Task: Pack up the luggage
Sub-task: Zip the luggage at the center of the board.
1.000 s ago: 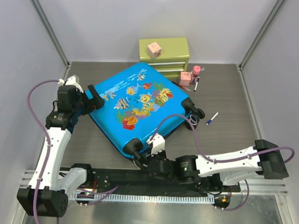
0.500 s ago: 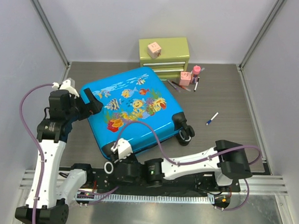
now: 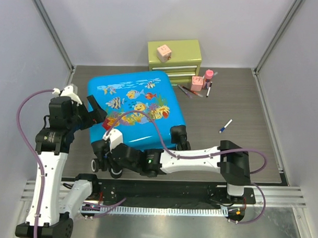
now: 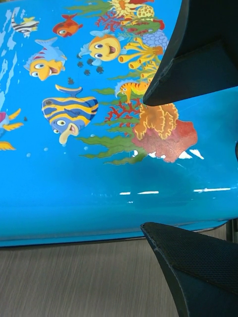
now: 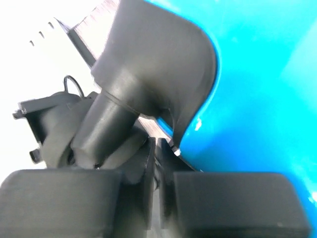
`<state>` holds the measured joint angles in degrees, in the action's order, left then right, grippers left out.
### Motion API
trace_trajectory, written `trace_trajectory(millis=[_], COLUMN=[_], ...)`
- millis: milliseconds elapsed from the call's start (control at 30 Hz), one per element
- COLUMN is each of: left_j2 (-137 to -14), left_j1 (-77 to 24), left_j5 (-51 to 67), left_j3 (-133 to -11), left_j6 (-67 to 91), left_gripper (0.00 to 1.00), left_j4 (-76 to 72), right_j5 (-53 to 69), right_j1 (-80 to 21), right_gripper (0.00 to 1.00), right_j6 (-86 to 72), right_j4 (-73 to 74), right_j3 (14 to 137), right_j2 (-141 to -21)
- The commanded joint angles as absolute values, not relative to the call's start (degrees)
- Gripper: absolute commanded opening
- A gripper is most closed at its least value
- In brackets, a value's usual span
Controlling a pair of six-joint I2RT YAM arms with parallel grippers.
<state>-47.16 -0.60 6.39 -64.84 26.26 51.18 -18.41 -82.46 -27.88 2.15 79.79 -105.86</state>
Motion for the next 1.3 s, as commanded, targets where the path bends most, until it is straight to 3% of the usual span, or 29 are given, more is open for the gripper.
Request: trace_trajectory(millis=[0, 33, 67, 200, 367, 433, 567, 967, 1267], left_j2=[-46.0, -46.3, -46.4, -46.0, -45.7, -44.9, -43.2, -39.1, -39.4], left_j1=[-0.3, -0.3, -0.3, 1.4, 1.6, 1.6, 1.6, 1.6, 1.3], left_j5=[5.1, 5.2, 6.0, 6.7, 7.7, 7.1, 5.2, 5.0, 6.0], left_j3=[-64.3, -63.6, -63.2, -62.5, -63.8, -63.5, -62.3, -60.6, -60.6], left_j6=[24.3, 24.4, 24.6, 25.4, 24.7, 24.2, 22.9, 21.8, 21.3], left_gripper=[1.00, 1.00, 1.00, 1.00, 1.00, 1.00, 1.00, 1.00, 1.00], left_j4=[50.7, 50.5, 50.5, 49.4, 51.3, 52.3, 53.6, 57.5, 58.0], right_j5=[-16.1, -16.8, -17.0, -20.9, -36.5, -40.3, -40.6, -42.3, -33.9], right_j1=[-81.6, -81.6, -81.7, -81.7, -81.7, -81.5, -80.8, -77.4, -68.8], right_gripper=[0.31, 0.36, 0.48, 0.65, 0.82, 0.84, 0.88, 0.94, 0.95], right_j6=[-27.5, -28.4, -28.6, -30.5, -36.5, -41.4, -45.1, -39.6, -34.6], right_j4=[4.7, 6.2, 7.3, 16.4, 42.1, 53.5, 60.9, 52.1, 46.2], right_j3=[78.9, 77.4, 74.4, 67.9, 64.4, 64.4, 62.2, 58.6, 55.1], right_j2=[-97.8, -93.2, -90.3, -76.3, -58.4, -55.9, -53.4, -54.2, -58.2])
